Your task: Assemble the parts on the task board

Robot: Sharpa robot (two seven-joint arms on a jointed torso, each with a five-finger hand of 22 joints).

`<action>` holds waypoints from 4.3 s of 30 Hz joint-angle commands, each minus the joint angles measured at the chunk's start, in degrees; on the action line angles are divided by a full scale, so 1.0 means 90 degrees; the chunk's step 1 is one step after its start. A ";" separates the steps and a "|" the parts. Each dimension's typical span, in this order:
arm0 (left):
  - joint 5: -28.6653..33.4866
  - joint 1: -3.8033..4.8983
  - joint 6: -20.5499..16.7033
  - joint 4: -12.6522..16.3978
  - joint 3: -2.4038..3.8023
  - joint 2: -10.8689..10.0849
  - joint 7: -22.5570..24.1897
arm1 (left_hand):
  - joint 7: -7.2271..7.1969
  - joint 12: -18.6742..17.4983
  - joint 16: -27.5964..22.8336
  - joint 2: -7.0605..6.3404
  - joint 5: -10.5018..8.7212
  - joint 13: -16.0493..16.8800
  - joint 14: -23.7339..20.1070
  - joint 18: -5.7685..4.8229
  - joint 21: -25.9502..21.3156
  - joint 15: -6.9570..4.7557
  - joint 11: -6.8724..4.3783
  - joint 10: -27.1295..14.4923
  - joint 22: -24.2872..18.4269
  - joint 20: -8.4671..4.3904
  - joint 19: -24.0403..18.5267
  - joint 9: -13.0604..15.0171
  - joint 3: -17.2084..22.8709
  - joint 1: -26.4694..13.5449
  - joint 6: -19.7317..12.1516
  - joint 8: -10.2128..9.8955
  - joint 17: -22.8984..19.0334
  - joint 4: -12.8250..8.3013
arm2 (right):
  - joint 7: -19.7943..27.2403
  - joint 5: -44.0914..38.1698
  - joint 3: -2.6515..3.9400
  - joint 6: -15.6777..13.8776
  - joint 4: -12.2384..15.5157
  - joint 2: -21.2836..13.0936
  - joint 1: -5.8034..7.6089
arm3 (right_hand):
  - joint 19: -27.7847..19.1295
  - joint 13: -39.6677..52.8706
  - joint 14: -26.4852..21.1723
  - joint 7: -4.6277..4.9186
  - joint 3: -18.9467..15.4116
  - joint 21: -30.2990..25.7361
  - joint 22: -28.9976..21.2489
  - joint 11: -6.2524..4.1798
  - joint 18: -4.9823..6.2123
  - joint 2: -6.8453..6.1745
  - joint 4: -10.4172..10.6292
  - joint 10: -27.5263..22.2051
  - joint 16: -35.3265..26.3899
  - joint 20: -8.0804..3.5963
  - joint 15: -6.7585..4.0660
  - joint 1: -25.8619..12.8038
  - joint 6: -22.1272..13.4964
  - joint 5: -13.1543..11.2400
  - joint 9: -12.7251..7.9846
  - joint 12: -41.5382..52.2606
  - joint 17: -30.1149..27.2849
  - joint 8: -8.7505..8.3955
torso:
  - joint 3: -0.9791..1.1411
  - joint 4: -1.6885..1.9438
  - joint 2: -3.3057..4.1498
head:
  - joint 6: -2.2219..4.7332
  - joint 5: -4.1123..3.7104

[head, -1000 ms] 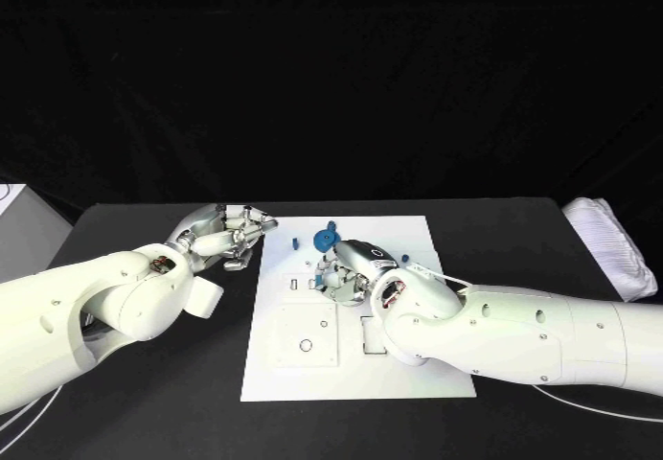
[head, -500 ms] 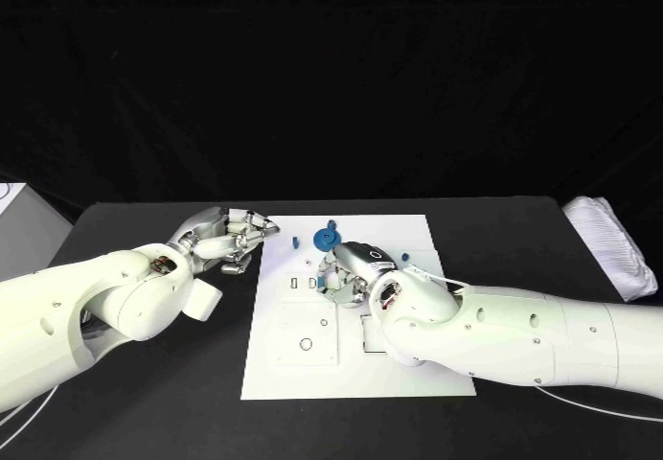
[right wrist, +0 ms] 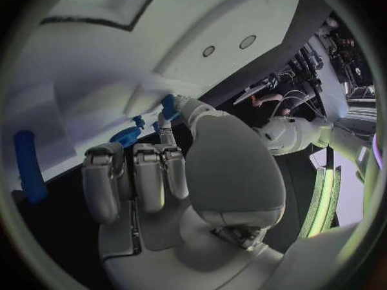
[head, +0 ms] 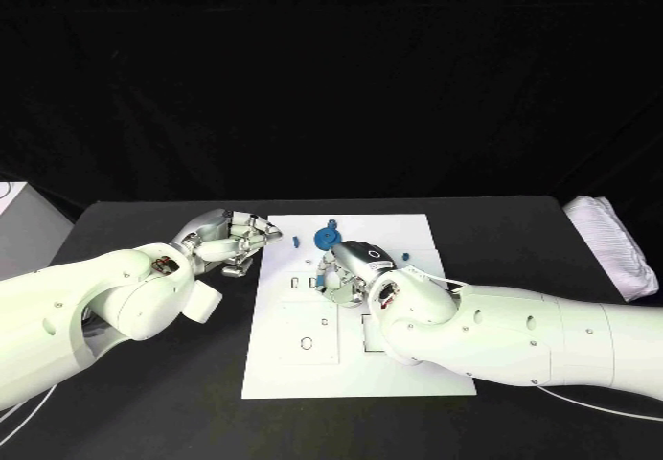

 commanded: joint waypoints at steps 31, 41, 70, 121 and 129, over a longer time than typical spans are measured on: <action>-0.0263 0.0003 0.0361 -0.0004 0.0002 -0.0006 -0.0252 | 0.0010 0.0046 0.0033 -0.0051 0.0009 0.0020 0.0551 -0.0130 0.0036 0.0006 0.0016 0.0047 0.0031 0.0005 0.0050 0.0001 0.0003 -0.0042 -0.0086 0.0020 0.1389 0.0039 | 0.0023 -0.0186 -0.0017 -0.0058 0.0007 0.0001 -0.0037 | 0.0655 0.1404 0.0581 0.0257 -0.0444 0.0028 0.1677 0.0238 -0.0091 -0.0402 0.0154 0.0391 -0.0038 0.0194 0.0212 -0.0391 -0.0711 -0.0175 -0.0230 -0.0324 0.1309 -0.0334 | 0.0005 0.0000 -0.0001 | -0.0015 0.0000; -0.0996 0.0004 -0.0044 -0.0196 -0.0009 0.0188 -0.0952 | -0.0042 0.0207 0.0062 -0.0075 -0.0001 0.0230 0.0594 -0.0144 0.0081 -0.0012 -0.0015 0.0195 0.0115 0.0002 0.0109 0.0065 -0.0071 -0.0141 0.0050 0.0124 0.1469 0.0127 | 0.0520 0.0008 0.0020 -0.0374 0.0494 -0.0518 0.0010 | 0.0655 0.1380 0.0579 0.0276 -0.1264 0.0028 0.1677 0.0254 -0.0091 -0.0291 0.0424 0.0369 -0.0042 0.0209 0.0223 -0.0125 -0.0783 -0.0152 -0.0298 -0.0350 0.1302 -0.0383 | 0.0020 -0.0030 -0.0029 | 0.0007 0.0055; -0.3235 0.0591 0.2076 -0.1680 -0.0235 0.2042 -0.3916 | -0.0139 0.0136 -0.0024 0.0051 0.0016 0.0110 0.0505 -0.0111 0.0015 -0.0088 -0.0089 0.0083 -0.0035 -0.0086 -0.0002 0.0840 -0.0788 -0.1324 -0.0152 0.0598 0.1287 0.0908 | 0.2258 0.3399 0.0114 0.0085 0.0669 -0.2062 0.1078 | 0.0414 0.1237 0.0562 0.0292 -0.1228 -0.0443 0.1334 0.0268 0.0034 -0.0188 0.0464 0.0201 -0.0068 0.0224 0.0238 0.0295 -0.0736 0.0328 -0.0321 -0.0532 0.1254 -0.0335 | 0.0114 -0.0131 -0.0301 | -0.0193 0.0236; -0.3476 0.0734 0.3166 -0.2893 -0.0343 0.3057 -0.4121 | -0.0206 0.0192 -0.0007 0.0230 0.0030 0.0170 0.0527 -0.0109 0.0005 -0.0122 -0.0139 0.0057 -0.0033 -0.0096 -0.0011 0.1220 -0.1049 -0.1469 -0.0113 0.0835 0.1337 0.0889 | 0.2071 0.3528 0.0114 0.0155 0.0428 -0.1947 0.1114 | 0.0419 0.1209 0.0561 0.0288 -0.1318 -0.0443 0.1338 0.0267 0.0032 -0.0178 0.0610 0.0171 -0.0071 0.0222 0.0237 0.0151 -0.0769 0.0267 -0.0319 -0.0563 0.1253 -0.0292 | 0.0112 -0.0119 -0.0284 | -0.0355 0.0208; -0.3432 0.0728 0.3195 -0.2972 -0.0375 0.3147 -0.4114 | -0.0216 0.0202 -0.0002 0.0264 0.0041 0.0182 0.0533 -0.0111 0.0008 -0.0131 -0.0148 0.0060 -0.0024 -0.0105 -0.0007 0.1288 -0.1040 -0.1391 -0.0137 0.0865 0.1349 0.0883 | 0.2069 0.3528 0.0114 0.0164 0.0421 -0.1931 0.1114 | 0.0419 0.1209 0.0561 0.0288 -0.1318 -0.0443 0.1338 0.0267 0.0032 -0.0178 0.0610 0.0171 -0.0071 0.0222 0.0237 0.0151 -0.0769 0.0267 -0.0319 -0.0563 0.1253 -0.0292 | 0.0117 -0.0137 -0.0271 | -0.0371 0.0205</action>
